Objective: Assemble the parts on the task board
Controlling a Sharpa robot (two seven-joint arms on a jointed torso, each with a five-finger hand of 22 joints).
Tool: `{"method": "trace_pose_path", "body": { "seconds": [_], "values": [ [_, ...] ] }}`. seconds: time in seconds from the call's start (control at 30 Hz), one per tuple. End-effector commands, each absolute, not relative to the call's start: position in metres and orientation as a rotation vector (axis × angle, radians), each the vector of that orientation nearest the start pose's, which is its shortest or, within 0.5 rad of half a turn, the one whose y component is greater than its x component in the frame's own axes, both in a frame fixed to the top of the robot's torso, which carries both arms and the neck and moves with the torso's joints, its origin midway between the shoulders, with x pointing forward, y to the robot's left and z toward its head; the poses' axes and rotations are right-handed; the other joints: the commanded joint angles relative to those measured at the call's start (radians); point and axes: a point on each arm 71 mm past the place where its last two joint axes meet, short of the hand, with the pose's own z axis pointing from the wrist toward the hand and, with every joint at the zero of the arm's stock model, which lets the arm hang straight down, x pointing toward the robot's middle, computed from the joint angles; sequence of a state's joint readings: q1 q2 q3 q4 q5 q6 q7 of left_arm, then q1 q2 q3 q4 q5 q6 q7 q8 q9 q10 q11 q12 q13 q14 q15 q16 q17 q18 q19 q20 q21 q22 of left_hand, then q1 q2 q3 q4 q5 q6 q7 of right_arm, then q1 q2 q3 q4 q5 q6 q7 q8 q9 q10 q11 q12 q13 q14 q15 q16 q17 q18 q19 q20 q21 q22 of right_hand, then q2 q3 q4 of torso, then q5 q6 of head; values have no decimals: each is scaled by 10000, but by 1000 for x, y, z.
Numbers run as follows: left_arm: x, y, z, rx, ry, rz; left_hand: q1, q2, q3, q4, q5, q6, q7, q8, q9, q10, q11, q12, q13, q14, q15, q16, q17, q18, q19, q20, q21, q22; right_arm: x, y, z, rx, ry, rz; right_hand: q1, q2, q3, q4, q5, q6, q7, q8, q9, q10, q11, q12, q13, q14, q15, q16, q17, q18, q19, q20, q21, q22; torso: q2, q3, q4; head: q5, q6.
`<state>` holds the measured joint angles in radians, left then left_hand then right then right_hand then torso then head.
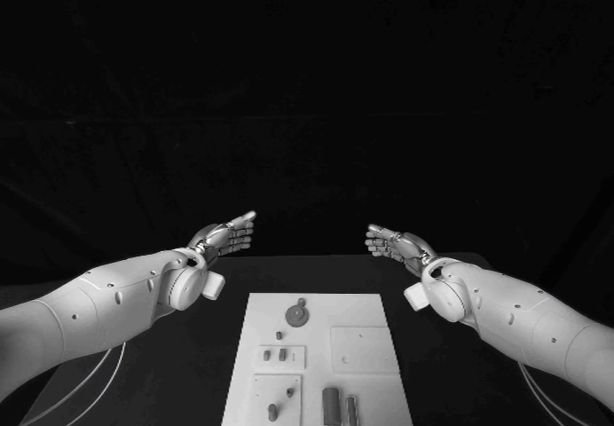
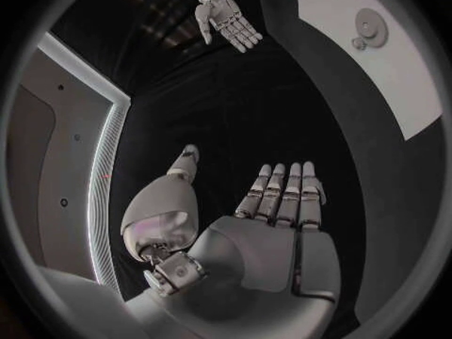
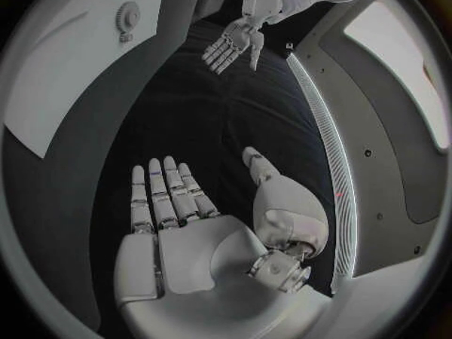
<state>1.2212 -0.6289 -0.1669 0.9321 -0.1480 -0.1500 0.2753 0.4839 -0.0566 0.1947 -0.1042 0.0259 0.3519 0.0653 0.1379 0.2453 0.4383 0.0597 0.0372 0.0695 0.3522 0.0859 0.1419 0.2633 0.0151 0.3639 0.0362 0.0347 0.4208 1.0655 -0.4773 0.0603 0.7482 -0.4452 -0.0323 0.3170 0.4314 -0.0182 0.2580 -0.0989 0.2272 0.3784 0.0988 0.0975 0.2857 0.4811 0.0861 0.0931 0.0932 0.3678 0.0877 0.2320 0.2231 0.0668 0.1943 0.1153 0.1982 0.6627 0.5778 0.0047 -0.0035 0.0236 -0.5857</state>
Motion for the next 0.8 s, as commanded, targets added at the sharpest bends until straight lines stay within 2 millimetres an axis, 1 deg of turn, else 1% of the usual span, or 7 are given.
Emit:
{"method": "trace_pose_path", "body": {
  "seconds": [0.03,0.13,0.17,0.3,0.53,0.57,0.8],
  "values": [
    [562,274,-240,-10433,15564,-11535,-4839,566,-1947,1042,-259,-3519,-653,-1379,-2453,-4383,-597,-372,-695,-3522,-859,-1419,-2633,-151,-3639,-362,-347,-4208,570,-237,-271,8810,16172,12264,-4314,182,-2580,989,-2272,-3784,-988,-975,-2857,-4811,-861,-931,-932,-3678,-877,-2320,-2231,-668,-1943,-1153,-1982,-6627,-177,-27,20,-123,-72],
    [555,265,-242,-10598,15207,-11703,-4839,566,-1947,1042,-259,-3519,-653,-1379,-2453,-4383,-597,-372,-695,-3522,-859,-1419,-2633,-151,-3639,-362,-347,-4208,565,-233,-267,8980,15749,12413,-4314,182,-2580,989,-2272,-3784,-988,-975,-2857,-4811,-861,-931,-932,-3678,-877,-2320,-2231,-668,-1943,-1153,-1982,-6627,-313,-44,32,-219,-133],
    [552,262,-242,-10657,15081,-11757,-4839,566,-1947,1042,-259,-3519,-653,-1379,-2453,-4383,-597,-372,-695,-3522,-859,-1419,-2633,-151,-3639,-362,-347,-4208,563,-232,-266,9044,15602,12461,-4314,182,-2580,989,-2272,-3784,-988,-975,-2857,-4811,-861,-931,-932,-3678,-877,-2320,-2231,-668,-1943,-1153,-1982,-6627,-329,-46,34,-231,-140],
    [536,246,-243,-10957,14456,-11991,-4839,566,-1947,1042,-259,-3519,-653,-1379,-2453,-4383,-597,-372,-695,-3522,-859,-1419,-2633,-151,-3639,-362,-347,-4208,553,-225,-259,9397,14898,12659,-4314,182,-2580,989,-2272,-3784,-988,-975,-2857,-4811,-861,-931,-932,-3678,-877,-2320,-2231,-668,-1943,-1153,-1982,-6627,-336,-47,35,-236,-143],
    [498,214,-237,-11606,13146,-12276,-4839,566,-1947,1042,-259,-3519,-653,-1379,-2453,-4383,-597,-372,-695,-3522,-859,-1419,-2633,-151,-3639,-362,-347,-4208,525,-210,-245,10349,13540,12830,-4314,182,-2580,989,-2272,-3784,-988,-975,-2857,-4811,-861,-931,-932,-3678,-877,-2320,-2231,-668,-1943,-1153,-1982,-6627,-336,-47,35,-236,-143],
    [491,210,-235,-11709,12942,-12294,-4839,566,-1947,1042,-259,-3519,-653,-1379,-2453,-4383,-597,-372,-695,-3522,-859,-1419,-2633,-151,-3639,-362,-347,-4208,518,-208,-243,10556,13313,12817,-4314,182,-2580,989,-2272,-3784,-988,-975,-2857,-4811,-861,-931,-932,-3678,-877,-2320,-2231,-668,-1943,-1153,-1982,-6627,-336,-47,35,-236,-143],
    [467,195,-226,-12031,12295,-12298,-4839,566,-1947,1042,-259,-3519,-653,-1379,-2453,-4383,-597,-372,-695,-3522,-859,-1419,-2633,-151,-3639,-362,-347,-4208,484,-197,-231,11539,12486,12564,-4314,182,-2580,989,-2272,-3784,-988,-975,-2857,-4811,-861,-931,-932,-3678,-877,-2320,-2231,-668,-1943,-1153,-1982,-6627,-336,-47,35,-236,-143]
  ]
}}
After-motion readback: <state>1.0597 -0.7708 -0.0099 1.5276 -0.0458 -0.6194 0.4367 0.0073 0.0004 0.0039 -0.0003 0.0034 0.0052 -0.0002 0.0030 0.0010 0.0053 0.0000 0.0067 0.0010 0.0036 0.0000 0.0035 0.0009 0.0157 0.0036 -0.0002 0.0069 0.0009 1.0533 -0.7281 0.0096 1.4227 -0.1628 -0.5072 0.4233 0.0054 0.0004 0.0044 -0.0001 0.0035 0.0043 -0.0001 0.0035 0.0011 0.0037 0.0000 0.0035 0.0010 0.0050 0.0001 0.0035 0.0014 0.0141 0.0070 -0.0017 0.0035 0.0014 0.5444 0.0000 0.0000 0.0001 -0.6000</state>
